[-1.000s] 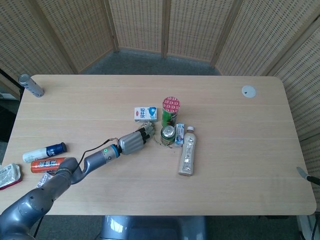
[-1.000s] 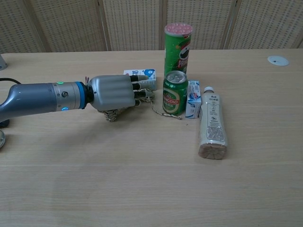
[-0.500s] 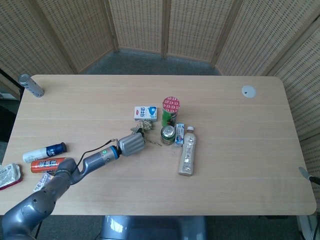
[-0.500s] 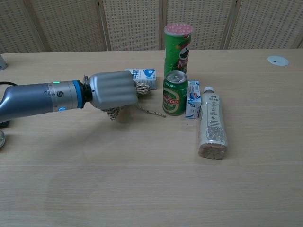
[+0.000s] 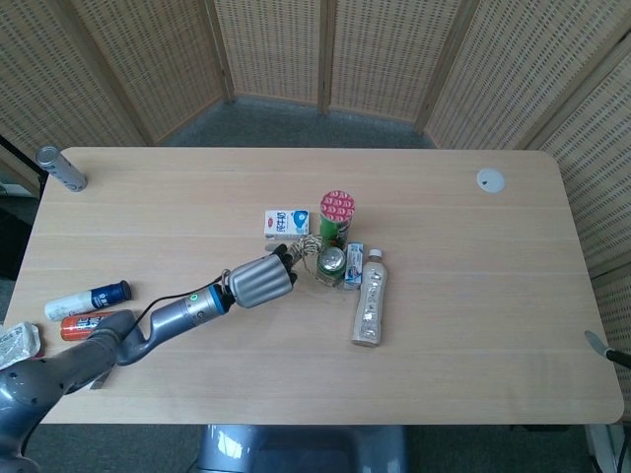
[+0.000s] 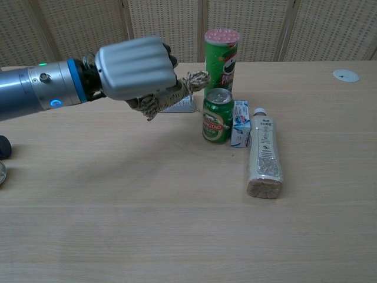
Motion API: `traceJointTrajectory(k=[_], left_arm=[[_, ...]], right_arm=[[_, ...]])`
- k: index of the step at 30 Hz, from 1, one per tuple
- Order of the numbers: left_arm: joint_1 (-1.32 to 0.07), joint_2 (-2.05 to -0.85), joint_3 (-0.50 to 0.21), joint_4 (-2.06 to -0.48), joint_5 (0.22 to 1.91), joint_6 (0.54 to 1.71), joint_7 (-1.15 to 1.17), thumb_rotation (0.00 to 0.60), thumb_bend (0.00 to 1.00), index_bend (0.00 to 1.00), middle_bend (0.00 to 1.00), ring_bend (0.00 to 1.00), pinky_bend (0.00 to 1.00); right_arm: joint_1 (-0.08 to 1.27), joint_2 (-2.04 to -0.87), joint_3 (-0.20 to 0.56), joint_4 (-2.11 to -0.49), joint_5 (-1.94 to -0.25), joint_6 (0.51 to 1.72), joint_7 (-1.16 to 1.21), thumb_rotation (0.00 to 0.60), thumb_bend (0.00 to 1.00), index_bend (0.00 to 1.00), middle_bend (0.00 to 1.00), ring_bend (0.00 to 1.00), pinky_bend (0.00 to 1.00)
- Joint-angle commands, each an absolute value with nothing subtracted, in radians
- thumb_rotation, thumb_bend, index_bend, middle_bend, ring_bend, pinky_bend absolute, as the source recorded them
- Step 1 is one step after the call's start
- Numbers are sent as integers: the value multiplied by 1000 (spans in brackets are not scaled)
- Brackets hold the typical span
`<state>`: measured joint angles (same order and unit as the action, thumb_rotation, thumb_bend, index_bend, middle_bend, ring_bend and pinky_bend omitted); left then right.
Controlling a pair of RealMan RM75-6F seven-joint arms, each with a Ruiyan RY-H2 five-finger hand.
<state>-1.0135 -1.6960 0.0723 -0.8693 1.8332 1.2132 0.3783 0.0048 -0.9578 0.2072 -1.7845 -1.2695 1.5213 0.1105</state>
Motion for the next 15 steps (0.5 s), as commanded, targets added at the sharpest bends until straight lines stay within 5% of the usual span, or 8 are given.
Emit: traceJointTrajectory(k=[1, 9, 15], left_arm=[[-1014, -1485, 12, -1160, 1821, 1268, 502, 600, 0, 903, 734, 536, 561], [-976, -1122, -51, -1587, 1812, 1280, 660, 600, 0, 902, 732, 536, 561], [-927, -954, -90, -1707, 1799, 1299, 688, 600, 0, 902, 731, 536, 561]], right_arm=[[0, -952, 204, -1793, -1281, 1528, 120, 573, 0, 0, 0, 0, 0], [-12, -935, 188, -1818, -1328, 1546, 143, 571, 0, 0, 0, 0, 0], [-19, -927, 177, -1836, -1358, 1561, 146, 572, 0, 0, 0, 0, 0]])
